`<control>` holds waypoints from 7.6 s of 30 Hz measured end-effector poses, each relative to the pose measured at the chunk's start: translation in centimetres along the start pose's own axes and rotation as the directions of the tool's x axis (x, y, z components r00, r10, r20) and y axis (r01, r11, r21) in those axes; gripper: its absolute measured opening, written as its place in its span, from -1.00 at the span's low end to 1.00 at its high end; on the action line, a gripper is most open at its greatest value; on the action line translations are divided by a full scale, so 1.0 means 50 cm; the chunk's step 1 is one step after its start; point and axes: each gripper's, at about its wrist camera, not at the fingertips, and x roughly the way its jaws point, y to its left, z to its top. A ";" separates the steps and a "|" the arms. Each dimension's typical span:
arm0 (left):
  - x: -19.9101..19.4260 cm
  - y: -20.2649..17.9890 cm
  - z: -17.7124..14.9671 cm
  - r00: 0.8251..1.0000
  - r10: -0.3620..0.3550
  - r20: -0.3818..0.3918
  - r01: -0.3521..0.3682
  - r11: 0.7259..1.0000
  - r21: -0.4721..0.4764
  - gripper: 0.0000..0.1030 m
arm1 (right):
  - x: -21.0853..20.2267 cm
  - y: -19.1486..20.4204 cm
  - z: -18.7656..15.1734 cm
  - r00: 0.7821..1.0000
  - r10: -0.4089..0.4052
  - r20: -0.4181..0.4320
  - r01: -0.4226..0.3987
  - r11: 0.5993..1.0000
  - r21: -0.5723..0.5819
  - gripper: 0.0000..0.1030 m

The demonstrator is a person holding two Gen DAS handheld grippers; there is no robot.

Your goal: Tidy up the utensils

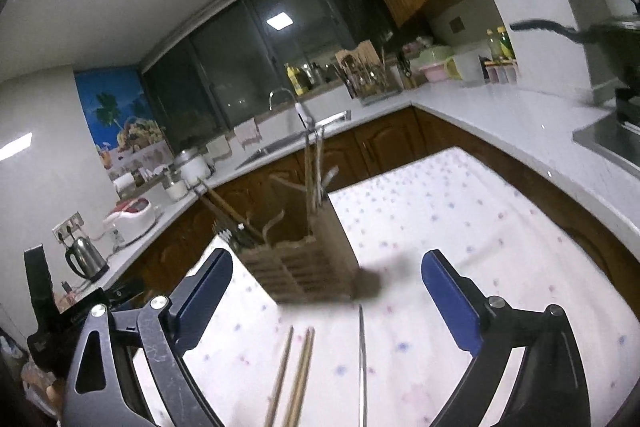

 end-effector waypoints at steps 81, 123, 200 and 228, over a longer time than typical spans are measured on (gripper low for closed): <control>0.167 -0.116 -0.087 0.925 -0.095 -0.368 0.174 0.967 0.186 -0.90 | 0.170 -0.022 -0.089 0.926 -0.011 -0.378 -0.028 0.995 -0.098 -0.91; -0.096 -0.103 0.079 0.966 -0.249 -0.065 0.256 0.952 0.166 -0.90 | -0.039 0.052 0.084 0.993 0.108 -0.040 -0.112 0.989 -0.094 -0.91; 0.186 -0.143 0.217 0.982 -0.183 0.048 0.177 0.979 0.099 -0.86 | 0.269 0.076 0.127 0.998 0.042 0.041 -0.036 0.989 -0.145 -0.85; -0.023 -0.003 0.020 0.995 -0.091 0.043 0.094 0.994 -0.055 0.66 | 0.044 0.010 -0.002 0.996 0.069 0.057 -0.070 0.997 0.026 0.89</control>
